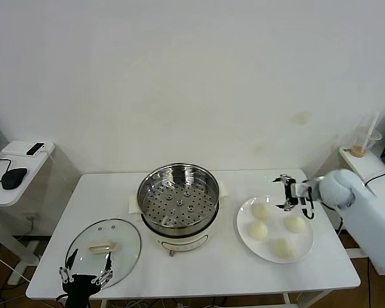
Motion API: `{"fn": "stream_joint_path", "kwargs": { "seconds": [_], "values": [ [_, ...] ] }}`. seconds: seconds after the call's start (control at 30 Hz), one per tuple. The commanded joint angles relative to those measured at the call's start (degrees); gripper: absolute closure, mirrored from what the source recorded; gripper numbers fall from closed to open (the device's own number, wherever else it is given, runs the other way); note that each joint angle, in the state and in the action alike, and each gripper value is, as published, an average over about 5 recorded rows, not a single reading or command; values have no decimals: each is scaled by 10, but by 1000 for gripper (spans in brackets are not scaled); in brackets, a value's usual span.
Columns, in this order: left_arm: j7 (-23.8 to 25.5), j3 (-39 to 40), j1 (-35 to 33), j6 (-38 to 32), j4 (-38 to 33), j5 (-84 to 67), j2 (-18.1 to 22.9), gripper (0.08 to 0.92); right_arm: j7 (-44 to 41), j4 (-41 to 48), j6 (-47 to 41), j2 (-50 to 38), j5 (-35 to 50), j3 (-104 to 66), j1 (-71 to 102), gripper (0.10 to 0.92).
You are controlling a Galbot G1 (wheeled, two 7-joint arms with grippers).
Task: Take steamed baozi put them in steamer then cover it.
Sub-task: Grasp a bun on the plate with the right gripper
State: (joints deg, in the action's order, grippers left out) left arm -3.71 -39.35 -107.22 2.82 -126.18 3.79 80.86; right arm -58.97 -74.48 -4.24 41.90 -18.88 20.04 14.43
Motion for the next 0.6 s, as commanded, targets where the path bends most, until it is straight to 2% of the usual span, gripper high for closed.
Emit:
{"fn": "stream_joint_path", "kwargs": {
  "seconds": [0.03,0.6],
  "values": [
    [2,-7,0,2,-6,-2,-1,177,-70,117,7,54,22,157,-130,203],
    [1,-20,6,2,-2,-15,-2,177,-41,186,10,102,-27,134,-93,203]
  ]
}}
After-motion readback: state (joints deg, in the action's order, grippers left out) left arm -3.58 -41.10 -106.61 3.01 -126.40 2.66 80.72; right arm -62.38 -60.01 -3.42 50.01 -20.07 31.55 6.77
